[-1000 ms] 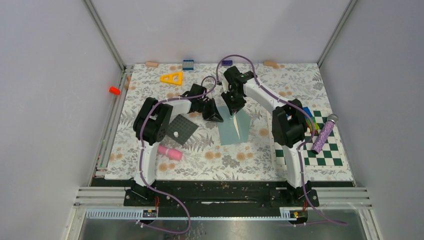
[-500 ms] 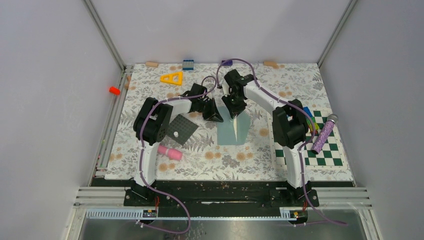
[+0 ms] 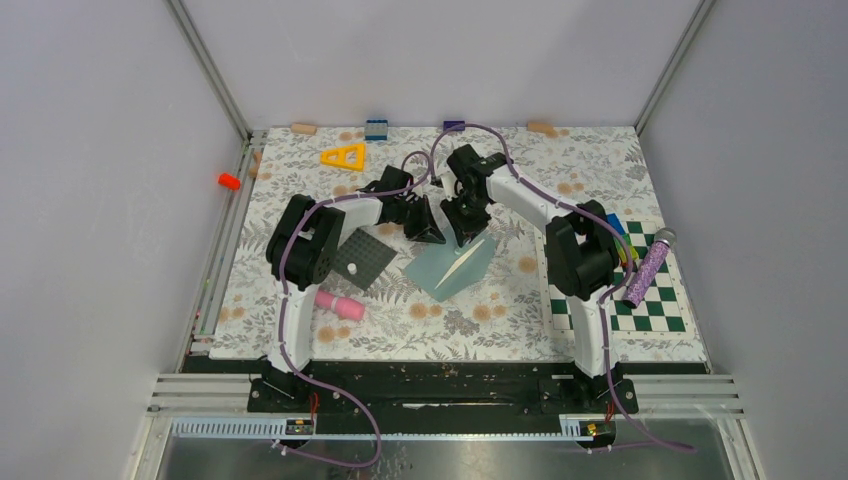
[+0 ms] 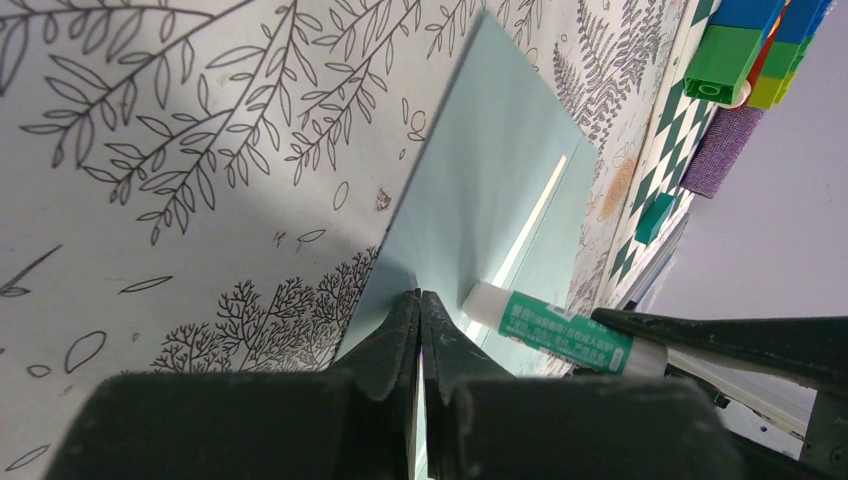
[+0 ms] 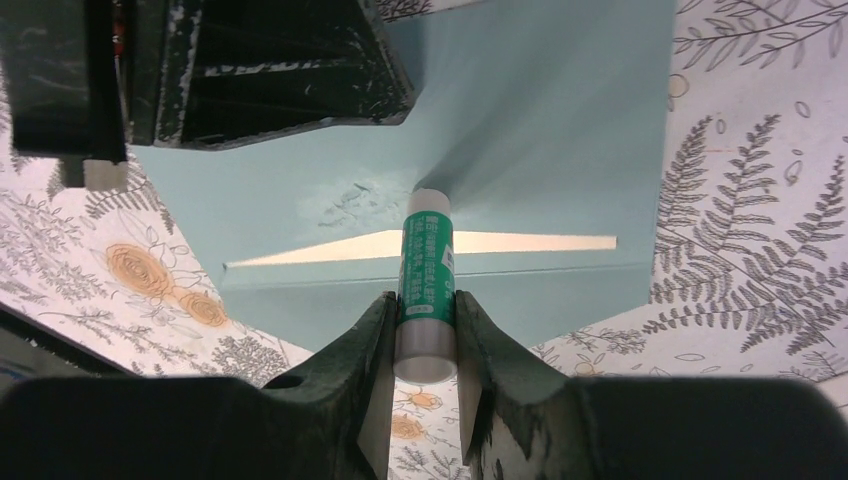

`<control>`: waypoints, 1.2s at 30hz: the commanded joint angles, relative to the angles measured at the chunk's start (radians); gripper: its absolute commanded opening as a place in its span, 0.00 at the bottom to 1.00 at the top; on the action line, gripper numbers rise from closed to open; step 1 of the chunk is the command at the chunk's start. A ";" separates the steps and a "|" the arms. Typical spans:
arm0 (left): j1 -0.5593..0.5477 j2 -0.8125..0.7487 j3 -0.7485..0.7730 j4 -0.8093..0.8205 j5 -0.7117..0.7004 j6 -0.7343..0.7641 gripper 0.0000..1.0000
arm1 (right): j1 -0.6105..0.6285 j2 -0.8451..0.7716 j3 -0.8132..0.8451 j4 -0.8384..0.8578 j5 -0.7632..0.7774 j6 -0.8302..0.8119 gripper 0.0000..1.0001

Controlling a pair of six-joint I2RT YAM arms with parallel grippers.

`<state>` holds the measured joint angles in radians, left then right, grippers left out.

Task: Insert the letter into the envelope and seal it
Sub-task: Paint the envelope at the center of the board.

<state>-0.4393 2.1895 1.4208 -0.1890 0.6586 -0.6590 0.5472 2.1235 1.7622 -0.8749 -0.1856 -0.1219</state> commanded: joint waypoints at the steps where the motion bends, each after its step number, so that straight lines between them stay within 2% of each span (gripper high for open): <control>1: -0.004 0.015 0.016 -0.025 -0.085 0.035 0.00 | 0.035 -0.054 -0.010 -0.027 -0.065 0.001 0.00; 5: -0.006 0.011 0.015 -0.026 -0.083 0.035 0.00 | 0.042 -0.040 0.000 -0.025 -0.048 0.005 0.00; 16: -0.009 -0.001 0.006 -0.022 -0.085 0.054 0.00 | 0.046 -0.045 -0.030 -0.025 0.170 -0.020 0.00; 27: -0.013 -0.015 0.001 -0.023 -0.091 0.059 0.00 | 0.043 -0.034 0.008 -0.010 0.271 -0.027 0.00; 30: -0.015 -0.012 0.001 -0.021 -0.089 0.057 0.00 | 0.043 -0.043 0.019 -0.006 0.209 -0.030 0.00; 36: -0.015 -0.011 0.004 -0.021 -0.086 0.055 0.00 | 0.045 -0.113 -0.008 0.010 -0.092 -0.031 0.00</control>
<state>-0.4404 2.1891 1.4208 -0.1894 0.6575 -0.6533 0.5785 2.1002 1.7481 -0.8738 -0.0757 -0.1333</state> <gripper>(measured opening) 0.005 0.303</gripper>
